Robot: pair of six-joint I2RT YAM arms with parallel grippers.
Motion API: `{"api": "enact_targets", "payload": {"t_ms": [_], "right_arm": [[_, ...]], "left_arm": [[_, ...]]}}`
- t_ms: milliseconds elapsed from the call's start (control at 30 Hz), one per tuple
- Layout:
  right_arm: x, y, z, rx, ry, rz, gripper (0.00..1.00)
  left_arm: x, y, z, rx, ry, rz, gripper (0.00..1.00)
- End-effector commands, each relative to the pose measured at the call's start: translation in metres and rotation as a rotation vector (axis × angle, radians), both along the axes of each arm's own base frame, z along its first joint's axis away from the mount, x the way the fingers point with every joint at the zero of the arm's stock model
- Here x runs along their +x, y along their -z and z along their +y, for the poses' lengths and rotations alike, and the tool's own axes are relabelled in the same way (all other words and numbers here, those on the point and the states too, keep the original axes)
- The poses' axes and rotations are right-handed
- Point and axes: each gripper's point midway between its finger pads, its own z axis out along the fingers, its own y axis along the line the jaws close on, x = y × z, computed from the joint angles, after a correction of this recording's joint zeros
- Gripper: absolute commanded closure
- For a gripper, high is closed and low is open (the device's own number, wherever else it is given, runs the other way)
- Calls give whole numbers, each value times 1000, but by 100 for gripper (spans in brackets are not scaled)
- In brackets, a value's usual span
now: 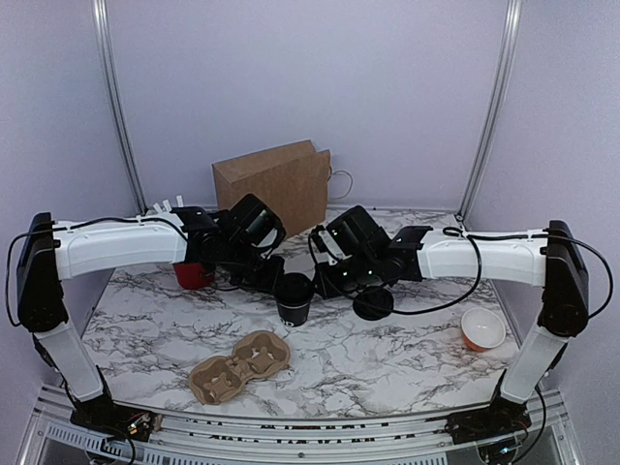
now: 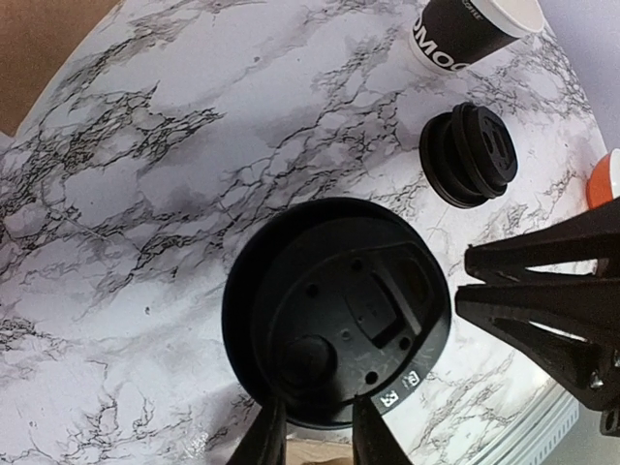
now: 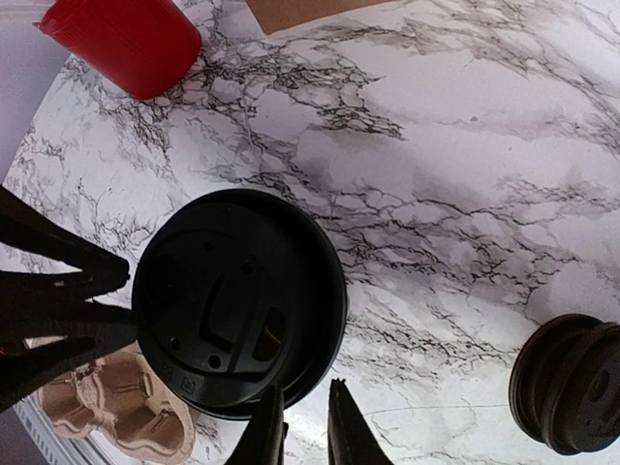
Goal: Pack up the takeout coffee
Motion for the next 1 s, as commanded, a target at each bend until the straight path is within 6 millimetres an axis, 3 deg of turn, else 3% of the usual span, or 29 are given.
{"api": "enact_targets", "payload": {"t_ms": [0,300,500,767,967], "right_arm": [[1,-24,1,29,-18,-33,84],[-18,-23,17,39,-81,-24,84],[-24,-22,23,49,-89,-13,84],[-13,-38,16,32,-71,-72,73],[10,-42,9,59,-93,-69,70]], "left_arm": [[12,-8,13,-44,-60,-9,76],[48,-7,35,-62,-133,-20,74],[65,-9,29,-85,-136,-23,73],[53,-5,31,-100,-126,15,73],[29,-13,42,-135,-135,19,73]]}}
